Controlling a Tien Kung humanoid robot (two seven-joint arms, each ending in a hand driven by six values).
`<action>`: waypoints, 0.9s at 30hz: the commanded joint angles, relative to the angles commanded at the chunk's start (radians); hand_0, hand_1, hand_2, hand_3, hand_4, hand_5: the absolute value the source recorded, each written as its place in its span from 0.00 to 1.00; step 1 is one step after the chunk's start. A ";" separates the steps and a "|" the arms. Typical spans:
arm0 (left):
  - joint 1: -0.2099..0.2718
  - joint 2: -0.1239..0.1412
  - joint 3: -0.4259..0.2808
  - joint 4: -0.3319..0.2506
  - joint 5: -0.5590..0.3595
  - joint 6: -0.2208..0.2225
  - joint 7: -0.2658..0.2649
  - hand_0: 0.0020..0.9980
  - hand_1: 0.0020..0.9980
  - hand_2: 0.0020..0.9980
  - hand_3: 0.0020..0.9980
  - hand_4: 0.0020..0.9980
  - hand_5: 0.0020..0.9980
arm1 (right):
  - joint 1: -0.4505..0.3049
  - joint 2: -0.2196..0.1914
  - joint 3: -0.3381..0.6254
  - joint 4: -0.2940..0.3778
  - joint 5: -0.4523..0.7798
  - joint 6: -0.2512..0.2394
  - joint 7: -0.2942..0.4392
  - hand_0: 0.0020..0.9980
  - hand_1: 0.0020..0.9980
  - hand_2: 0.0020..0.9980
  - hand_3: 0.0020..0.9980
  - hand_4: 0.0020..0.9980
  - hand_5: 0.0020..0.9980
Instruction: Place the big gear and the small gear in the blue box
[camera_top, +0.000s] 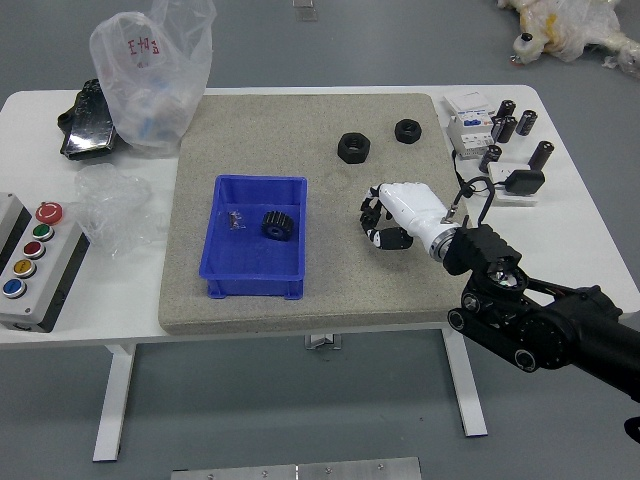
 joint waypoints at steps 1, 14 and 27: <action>0.000 0.000 -0.001 0.000 0.001 0.000 0.000 0.67 0.59 0.57 0.65 0.73 0.37 | 0.005 -0.002 0.003 0.022 -0.009 0.001 -0.002 0.29 0.47 0.36 0.41 0.26 0.00; -0.001 -0.001 -0.010 -0.002 0.016 -0.006 0.005 0.67 0.59 0.57 0.66 0.74 0.38 | 0.078 0.133 -0.124 0.188 -0.133 0.060 -0.034 0.37 0.66 0.67 0.61 0.29 0.16; 0.001 -0.001 -0.016 -0.003 0.022 -0.007 0.009 0.67 0.59 0.57 0.66 0.74 0.38 | 0.076 0.141 -0.136 0.174 -0.129 0.074 -0.056 0.42 0.80 0.88 0.82 0.60 0.19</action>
